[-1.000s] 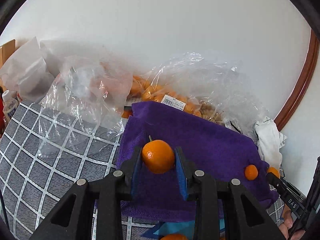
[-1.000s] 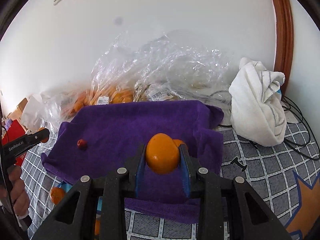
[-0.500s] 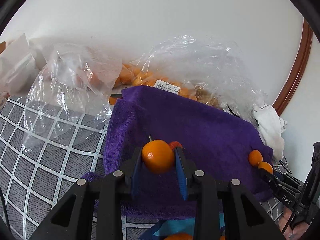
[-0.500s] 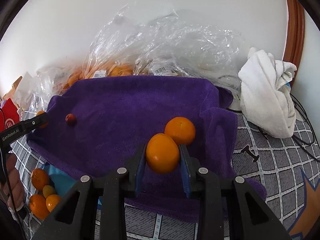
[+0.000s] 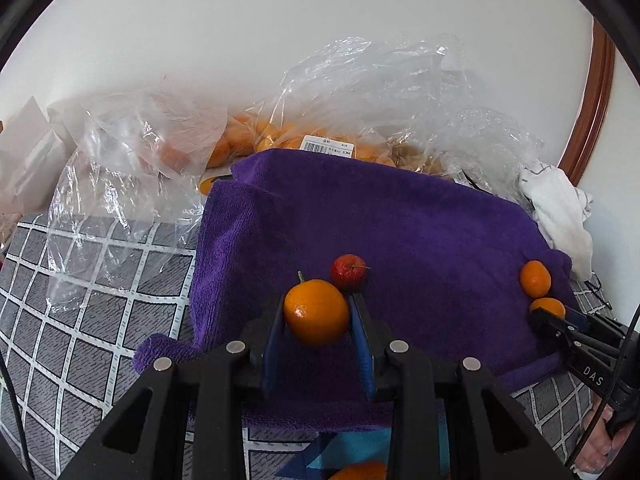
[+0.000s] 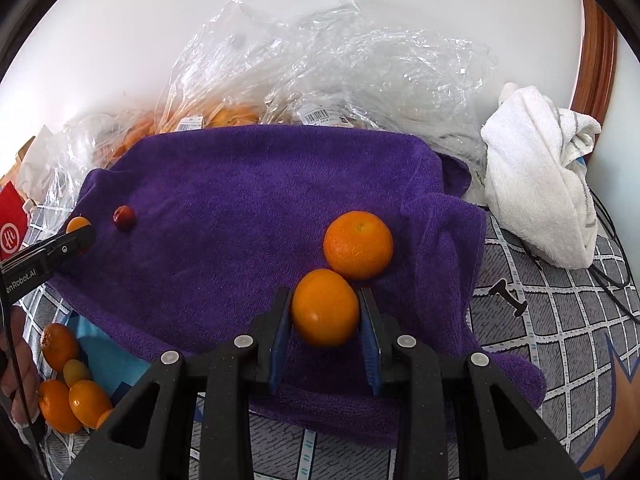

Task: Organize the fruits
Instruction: 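Open the right tool then the left tool, releasing both oranges onto the towel, then grasp the yellow-green fruit with the right tool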

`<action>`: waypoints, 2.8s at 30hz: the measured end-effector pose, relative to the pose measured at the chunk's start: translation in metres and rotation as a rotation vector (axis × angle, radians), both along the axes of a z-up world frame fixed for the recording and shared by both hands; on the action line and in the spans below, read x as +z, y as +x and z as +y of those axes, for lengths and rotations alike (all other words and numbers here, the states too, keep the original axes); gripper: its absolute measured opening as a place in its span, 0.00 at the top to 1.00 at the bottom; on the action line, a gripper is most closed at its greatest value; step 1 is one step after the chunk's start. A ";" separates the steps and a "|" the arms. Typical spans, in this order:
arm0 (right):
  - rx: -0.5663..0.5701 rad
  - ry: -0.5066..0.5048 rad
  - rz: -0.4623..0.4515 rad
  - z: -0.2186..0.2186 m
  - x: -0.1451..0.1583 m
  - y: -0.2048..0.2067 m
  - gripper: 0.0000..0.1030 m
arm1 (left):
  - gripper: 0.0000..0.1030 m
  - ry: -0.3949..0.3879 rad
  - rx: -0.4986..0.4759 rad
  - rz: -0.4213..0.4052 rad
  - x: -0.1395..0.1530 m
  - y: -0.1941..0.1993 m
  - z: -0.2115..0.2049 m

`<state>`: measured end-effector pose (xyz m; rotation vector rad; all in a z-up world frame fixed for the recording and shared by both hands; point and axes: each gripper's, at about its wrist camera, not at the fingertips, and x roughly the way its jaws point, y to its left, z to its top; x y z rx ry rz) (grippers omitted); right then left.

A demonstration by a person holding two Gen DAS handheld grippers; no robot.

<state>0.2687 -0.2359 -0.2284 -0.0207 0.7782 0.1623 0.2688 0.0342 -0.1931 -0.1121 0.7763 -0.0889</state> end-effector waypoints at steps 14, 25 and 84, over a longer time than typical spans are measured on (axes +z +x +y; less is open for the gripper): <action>-0.014 0.026 -0.026 -0.005 0.001 -0.009 0.69 | 0.70 0.103 0.000 0.036 -0.006 0.007 -0.014; 0.009 0.077 -0.069 -0.009 0.007 -0.018 0.60 | 0.70 0.089 -0.002 0.020 -0.005 0.006 -0.012; 0.181 0.104 0.035 0.073 -0.006 -0.136 0.57 | 0.53 -0.095 0.138 0.048 -0.004 -0.117 0.094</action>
